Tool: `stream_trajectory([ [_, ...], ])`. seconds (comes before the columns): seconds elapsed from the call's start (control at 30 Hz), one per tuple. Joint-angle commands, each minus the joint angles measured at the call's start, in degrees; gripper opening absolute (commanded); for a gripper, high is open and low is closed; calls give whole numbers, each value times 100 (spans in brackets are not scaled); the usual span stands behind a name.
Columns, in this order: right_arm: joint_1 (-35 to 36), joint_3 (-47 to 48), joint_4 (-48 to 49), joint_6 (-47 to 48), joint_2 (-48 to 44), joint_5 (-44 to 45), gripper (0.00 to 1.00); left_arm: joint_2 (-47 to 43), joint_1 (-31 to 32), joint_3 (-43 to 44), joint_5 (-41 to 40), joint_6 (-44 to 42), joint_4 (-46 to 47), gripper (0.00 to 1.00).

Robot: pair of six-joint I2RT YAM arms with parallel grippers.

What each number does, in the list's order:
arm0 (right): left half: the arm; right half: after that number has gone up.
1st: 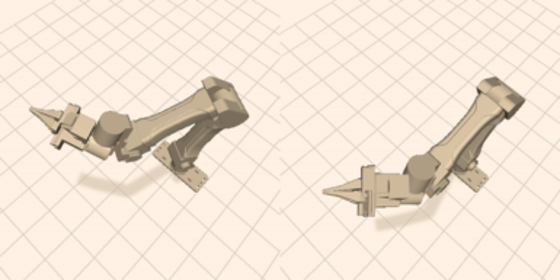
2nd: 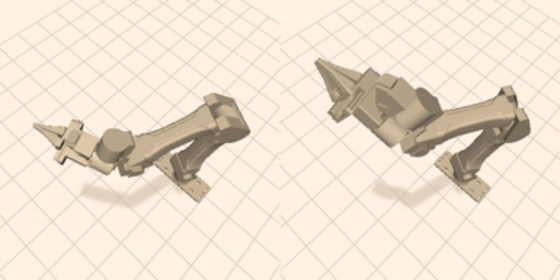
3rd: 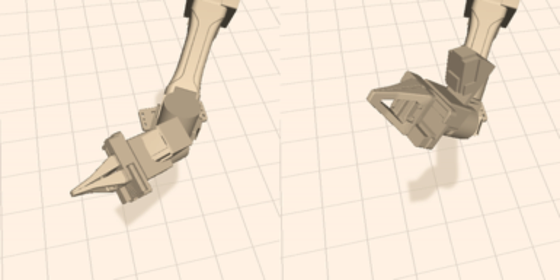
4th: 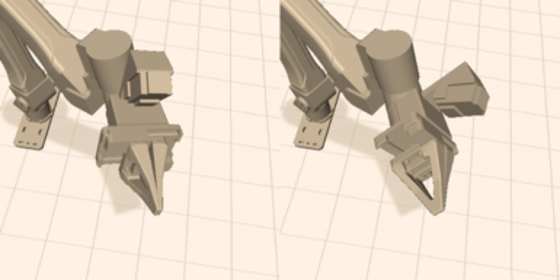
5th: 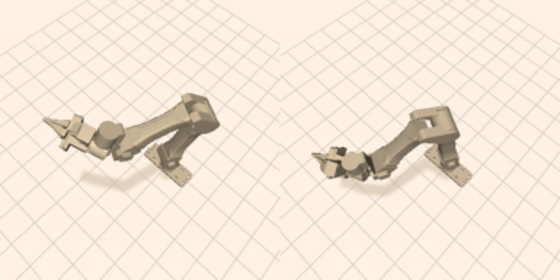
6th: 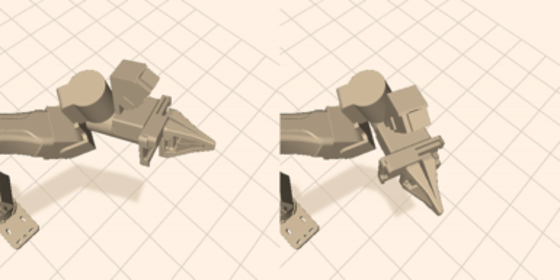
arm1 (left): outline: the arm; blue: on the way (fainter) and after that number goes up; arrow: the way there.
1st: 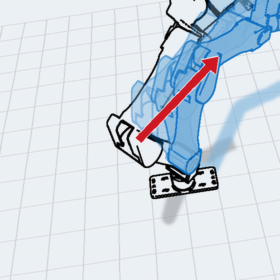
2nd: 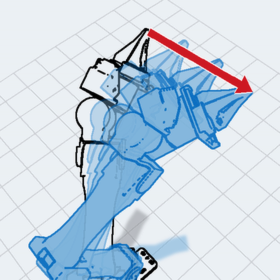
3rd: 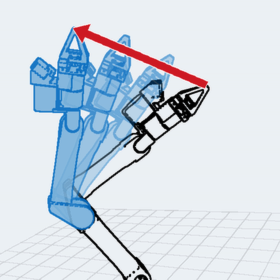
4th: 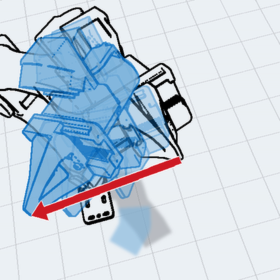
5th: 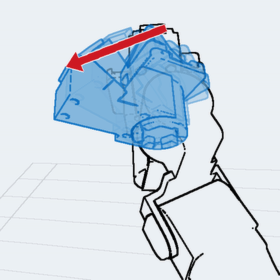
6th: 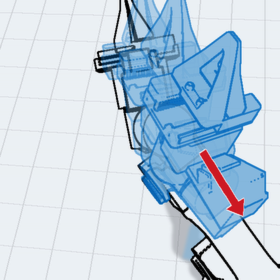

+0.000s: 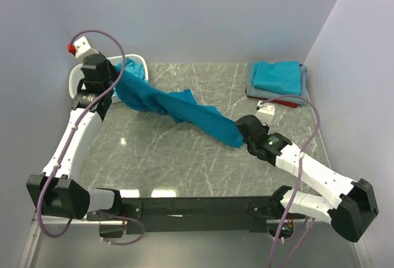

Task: Fold and stack the t-shirts
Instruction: Flatten the tshirt out

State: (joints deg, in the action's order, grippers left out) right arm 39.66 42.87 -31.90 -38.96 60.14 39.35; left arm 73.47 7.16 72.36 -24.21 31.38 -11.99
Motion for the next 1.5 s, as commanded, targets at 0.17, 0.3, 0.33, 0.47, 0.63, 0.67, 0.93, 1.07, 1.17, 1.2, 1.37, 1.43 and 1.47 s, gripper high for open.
stream_trajectory([
  [0.17, -354, 932, -633, 600, -318, 1065, 0, -605, -215, 288, 276, -149, -181, 0],
  [0.3, -353, 1442, -590, 977, -748, 1118, 0, -1237, -215, 60, 355, -97, -67, 0],
  [0.33, -354, 1643, -554, 1074, -845, 1110, 0, -1552, -215, 16, 381, -79, -32, 0],
  [0.47, -345, 2198, -212, 1697, -1415, 873, 0, -2301, -197, -125, 653, 26, 135, 0],
  [0.63, -345, 2901, 192, 2243, -1821, 188, 0, -2803, -145, 164, 917, 44, 118, 0],
  [0.67, -345, 3111, 280, 2305, -1856, 126, 0, -2873, -145, 304, 953, 35, 92, 0],
  [0.93, -336, 3808, 684, 3016, -1655, -147, 0, -2480, -145, 692, 1725, 71, 599, 1],
  [1.07, -354, 3755, 1291, 3473, -1138, -69, 0, -1435, -145, 998, 2313, 53, 803, 0],
  [1.17, -520, 3764, 1466, 3571, -664, 90, 0, -494, -66, 1236, 2490, 0, 995, 0],
  [1.2, -738, 3755, 1520, 3571, -557, 3, 0, -283, -22, 1280, 2534, -35, 1066, 0],
  [1.37, -1530, 3720, 1652, 3369, -65, -463, 0, 510, 93, 1544, 2658, -105, 1225, 0],
  [1.43, -1732, 3720, 1661, 3360, -11, -621, 0, 467, 154, 1553, 2605, -175, 1322, 0],
  [1.47, -1768, 3720, 1661, 3360, -2, -648, 0, 405, 172, 1519, 2562, -202, 1331, 0],
])
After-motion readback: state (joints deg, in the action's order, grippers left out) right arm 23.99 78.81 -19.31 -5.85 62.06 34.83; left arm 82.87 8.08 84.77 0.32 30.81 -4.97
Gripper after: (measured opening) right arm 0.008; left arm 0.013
